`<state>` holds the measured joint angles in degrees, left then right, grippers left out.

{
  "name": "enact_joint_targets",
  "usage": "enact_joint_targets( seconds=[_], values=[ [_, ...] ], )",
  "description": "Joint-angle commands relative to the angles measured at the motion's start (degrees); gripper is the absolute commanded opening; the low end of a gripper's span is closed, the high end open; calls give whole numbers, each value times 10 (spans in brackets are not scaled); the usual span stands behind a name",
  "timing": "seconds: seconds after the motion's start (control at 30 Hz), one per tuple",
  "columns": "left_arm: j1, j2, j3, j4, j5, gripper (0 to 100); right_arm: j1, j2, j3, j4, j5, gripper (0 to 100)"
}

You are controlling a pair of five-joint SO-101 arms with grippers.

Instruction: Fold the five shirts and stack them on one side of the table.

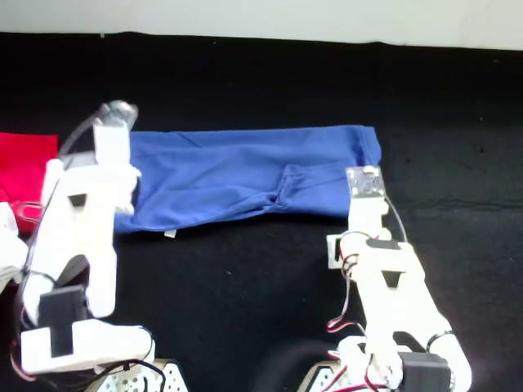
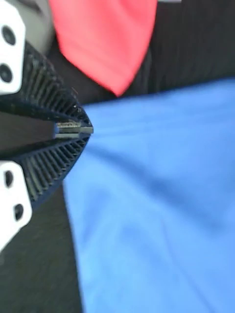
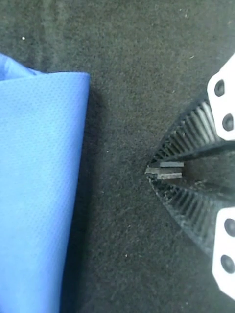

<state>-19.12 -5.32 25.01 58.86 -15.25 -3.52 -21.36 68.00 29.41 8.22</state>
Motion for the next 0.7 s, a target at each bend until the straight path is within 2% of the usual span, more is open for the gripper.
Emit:
enact_joint_targets(
  seconds=[0.0, 0.1, 0.4, 0.67],
  values=[
    [-11, -16, -141, 83, 34, 132, 3, -3, 8, -16, -4, 5],
    [-12, 58, -233, 124, 51, 213, 2, -1, 8, -16, -2, 5],
    [-23, 334, -473, 172, 52, 217, 2, 0, 8, -16, -2, 5],
    [-36, 500, -621, 209, 51, 216, 2, 0, 8, -16, -2, 5]
  ],
)
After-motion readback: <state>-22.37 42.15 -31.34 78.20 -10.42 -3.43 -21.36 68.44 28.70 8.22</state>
